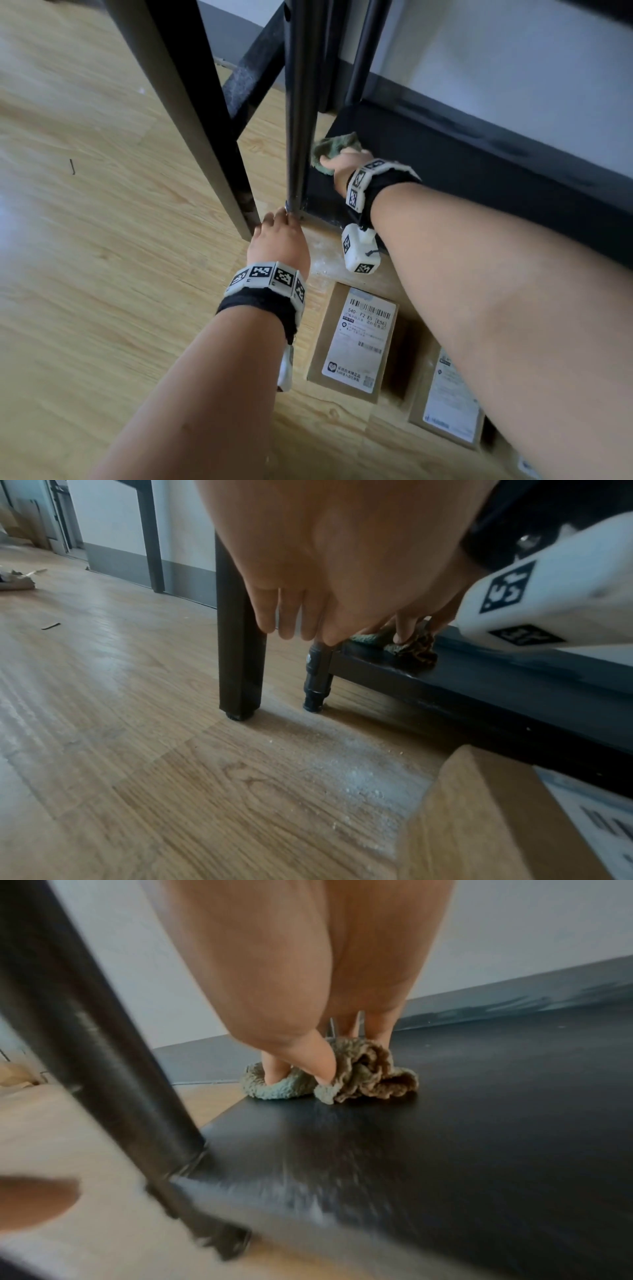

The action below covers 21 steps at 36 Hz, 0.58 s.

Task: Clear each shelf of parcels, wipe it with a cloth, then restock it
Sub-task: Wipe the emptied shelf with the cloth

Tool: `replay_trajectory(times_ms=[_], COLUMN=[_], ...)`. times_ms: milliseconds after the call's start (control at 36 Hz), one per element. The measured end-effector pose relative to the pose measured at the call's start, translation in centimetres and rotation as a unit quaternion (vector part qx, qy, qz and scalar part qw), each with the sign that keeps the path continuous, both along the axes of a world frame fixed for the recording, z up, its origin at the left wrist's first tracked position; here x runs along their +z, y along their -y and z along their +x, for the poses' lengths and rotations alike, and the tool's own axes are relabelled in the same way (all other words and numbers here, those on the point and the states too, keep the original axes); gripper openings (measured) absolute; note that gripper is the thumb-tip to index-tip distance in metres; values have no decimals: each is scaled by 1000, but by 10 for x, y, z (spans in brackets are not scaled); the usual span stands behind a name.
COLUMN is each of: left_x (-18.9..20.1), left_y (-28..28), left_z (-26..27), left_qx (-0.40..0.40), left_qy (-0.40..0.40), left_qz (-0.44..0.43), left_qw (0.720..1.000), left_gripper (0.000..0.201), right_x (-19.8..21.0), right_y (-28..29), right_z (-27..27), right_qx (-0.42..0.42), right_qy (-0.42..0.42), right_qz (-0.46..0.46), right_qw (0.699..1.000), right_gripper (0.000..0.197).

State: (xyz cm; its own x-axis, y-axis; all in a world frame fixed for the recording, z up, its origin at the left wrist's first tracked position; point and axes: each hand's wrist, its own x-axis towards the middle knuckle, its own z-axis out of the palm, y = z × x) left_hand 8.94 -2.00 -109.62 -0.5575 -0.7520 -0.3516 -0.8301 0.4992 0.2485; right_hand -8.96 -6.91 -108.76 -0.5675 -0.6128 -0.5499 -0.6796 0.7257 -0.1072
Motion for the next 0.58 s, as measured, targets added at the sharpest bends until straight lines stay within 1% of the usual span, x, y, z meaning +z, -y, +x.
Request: replay_trajectory(times_ms=[111,139,167,222,278,306,389,444,528,583], left_x=[3,3,4,5,7,8,9,10,10,9], left_y=[-6,-8,-10,-13,-15,-16,-17,-16,-16,-15], left_z=[4,5,7,9,10,11,11,11,10,11], left_qx=[-15,-19,-21,-25,-28,-29,-27,-32,-35,-33], left_qy=[15,19,23,29,28,26,25,23,18,13], left_qz=[5,5,5,8,5,2,-2,-12,-14,-16], left_qw=[1000,1000,999,999,999,999,999,999,999,999], left_gripper=[66,66,66,66,65,64,62,62,60,59], right_x=[-3,-4,-4,-4,-7,-8,-5,-1,1,2], right_y=[-21,-27,-35,-53,-74,-84,-97,-104,-124,-136], right_z=[18,20,22,24,27,29,32,33,28,20], right_qx=[-53,-64,-67,-55,-43,-44,-62,-62,-36,-49], right_qy=[38,58,70,69,53,50,76,75,49,14], right_qz=[-15,-10,-18,-33,-73,-78,-59,-47,-54,-94], right_qw=[998,996,995,996,995,995,993,994,997,994], right_gripper=[64,66,67,67,62,59,58,50,23,40])
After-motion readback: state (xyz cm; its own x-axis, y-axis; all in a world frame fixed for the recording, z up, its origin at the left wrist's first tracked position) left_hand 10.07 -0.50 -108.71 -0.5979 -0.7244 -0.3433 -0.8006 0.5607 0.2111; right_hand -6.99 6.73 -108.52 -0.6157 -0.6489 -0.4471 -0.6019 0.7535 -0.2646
